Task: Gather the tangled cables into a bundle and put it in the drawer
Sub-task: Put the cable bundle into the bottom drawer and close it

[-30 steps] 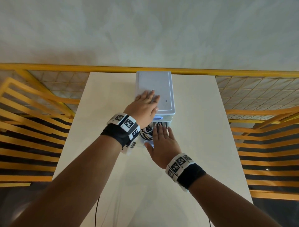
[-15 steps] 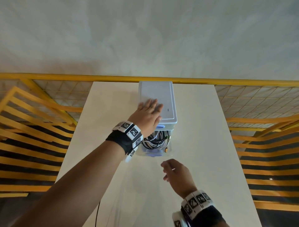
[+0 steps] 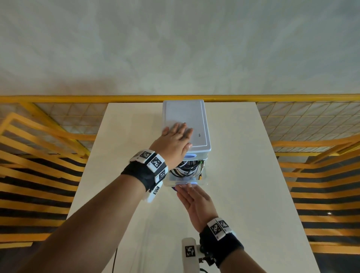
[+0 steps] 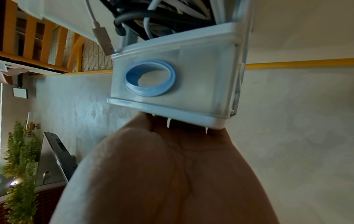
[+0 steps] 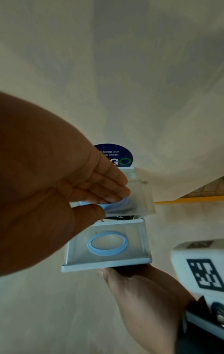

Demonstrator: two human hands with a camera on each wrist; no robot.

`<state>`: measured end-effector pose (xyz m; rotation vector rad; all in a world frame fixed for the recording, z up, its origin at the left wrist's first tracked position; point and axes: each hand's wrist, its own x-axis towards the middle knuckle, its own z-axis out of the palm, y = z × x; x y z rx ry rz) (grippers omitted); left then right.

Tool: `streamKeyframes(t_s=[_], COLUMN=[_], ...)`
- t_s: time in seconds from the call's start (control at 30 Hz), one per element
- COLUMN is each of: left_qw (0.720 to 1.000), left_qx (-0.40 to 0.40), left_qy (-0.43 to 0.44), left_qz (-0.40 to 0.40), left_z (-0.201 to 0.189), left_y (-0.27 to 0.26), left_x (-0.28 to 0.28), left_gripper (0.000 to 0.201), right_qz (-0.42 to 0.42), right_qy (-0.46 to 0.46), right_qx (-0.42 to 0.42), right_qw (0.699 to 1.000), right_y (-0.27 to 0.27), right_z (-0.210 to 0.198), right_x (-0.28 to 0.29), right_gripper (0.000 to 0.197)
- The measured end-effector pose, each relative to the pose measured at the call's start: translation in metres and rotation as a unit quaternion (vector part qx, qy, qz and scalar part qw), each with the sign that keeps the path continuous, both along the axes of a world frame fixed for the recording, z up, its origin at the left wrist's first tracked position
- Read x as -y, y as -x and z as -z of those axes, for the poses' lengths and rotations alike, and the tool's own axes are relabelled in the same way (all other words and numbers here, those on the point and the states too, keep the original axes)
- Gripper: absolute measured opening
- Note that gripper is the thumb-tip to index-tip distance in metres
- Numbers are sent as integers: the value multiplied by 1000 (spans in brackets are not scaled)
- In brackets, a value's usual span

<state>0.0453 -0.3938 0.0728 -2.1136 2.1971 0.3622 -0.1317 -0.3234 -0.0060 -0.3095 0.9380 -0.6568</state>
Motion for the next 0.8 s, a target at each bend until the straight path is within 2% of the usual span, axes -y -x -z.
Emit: streamKeyframes(t_s=[0.13, 0.23, 0.33, 0.43, 0.6, 0.8], left_qw=[1000, 1000, 1000, 1000, 1000, 1000], left_qx=[1, -2, -6, -6, -3, 1], left_qy=[7, 11, 14, 20, 22, 18], left_qz=[-3, -4, -2, -2, -1, -3], left_z=[2, 3, 4, 5, 6, 4], left_y=[1, 1, 0, -1, -2, 0], left_x=[0, 0, 1, 1, 1, 0], left_gripper=[57, 57, 57, 57, 57, 58], right_qz=[74, 113, 129, 115, 45, -4], right_qy=[-35, -87, -101, -115, -139, -165], right_qx=[26, 50, 46, 37, 8, -76], right_qw=[996, 989, 985, 986, 989, 983], right_y=[-10, -12, -16, -17, -10, -14], right_z=[-2, -2, -2, -8, -20, -26], right_x=[1, 1, 3, 10, 33, 45], right_gripper=[16, 22, 27, 36, 76, 84])
